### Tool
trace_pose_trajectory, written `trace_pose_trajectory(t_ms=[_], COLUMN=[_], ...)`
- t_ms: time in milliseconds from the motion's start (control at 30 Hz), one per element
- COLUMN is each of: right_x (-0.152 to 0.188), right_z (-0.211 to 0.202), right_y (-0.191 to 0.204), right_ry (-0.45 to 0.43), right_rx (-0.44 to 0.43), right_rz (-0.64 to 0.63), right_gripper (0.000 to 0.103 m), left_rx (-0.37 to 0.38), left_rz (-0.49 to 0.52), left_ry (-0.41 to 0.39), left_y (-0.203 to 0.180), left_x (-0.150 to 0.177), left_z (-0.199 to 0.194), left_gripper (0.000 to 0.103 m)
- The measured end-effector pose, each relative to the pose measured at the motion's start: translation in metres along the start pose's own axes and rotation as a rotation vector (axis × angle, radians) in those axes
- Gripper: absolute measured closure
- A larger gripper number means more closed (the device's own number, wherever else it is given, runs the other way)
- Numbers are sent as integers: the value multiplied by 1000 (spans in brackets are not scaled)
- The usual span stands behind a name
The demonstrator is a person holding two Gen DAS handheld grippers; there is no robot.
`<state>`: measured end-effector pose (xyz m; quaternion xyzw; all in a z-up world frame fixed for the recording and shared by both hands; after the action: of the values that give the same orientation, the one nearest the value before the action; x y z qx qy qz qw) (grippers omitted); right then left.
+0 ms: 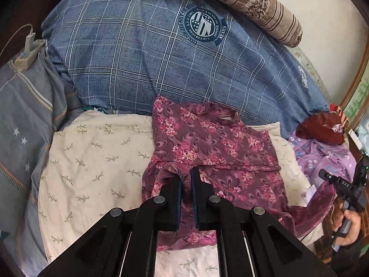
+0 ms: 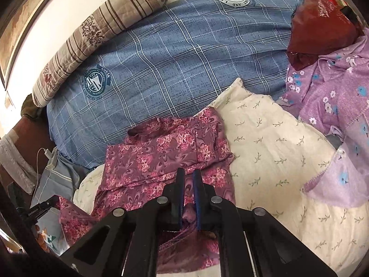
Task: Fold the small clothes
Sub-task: 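Lift the hem with both grippers and fold it toward the collar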
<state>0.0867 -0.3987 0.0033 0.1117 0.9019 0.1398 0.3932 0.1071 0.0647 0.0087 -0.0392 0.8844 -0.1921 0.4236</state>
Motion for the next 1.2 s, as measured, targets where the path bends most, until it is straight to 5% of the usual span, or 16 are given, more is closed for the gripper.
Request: trace_pose_trajectory(t_ms=[467,1200], right_x=[-42,-107], right_z=[53,174], right_y=[2,-12], right_ry=[5,56], right_rx=[68,182], right_rz=[-23,-79], right_gripper=[98,99], left_rx=[-69,-146], left_rz=[0,-56], left_ry=[-9,41], left_y=[5,27], left_x=[-41,-123], left_z=[42,176], left_gripper=[97,97])
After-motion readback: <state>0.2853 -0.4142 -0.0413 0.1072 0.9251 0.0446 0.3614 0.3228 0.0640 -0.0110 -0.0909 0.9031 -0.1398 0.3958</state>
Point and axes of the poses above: each gripper's, at about its wrist camera, not at the fingertips, and z roughly the way its jaws point, y to its left, x to its underside, the point moved 5 cm from there along z, roughly the way its jaws point, and after that the axes turned 1 degree about -y, right-handed, at the moved point
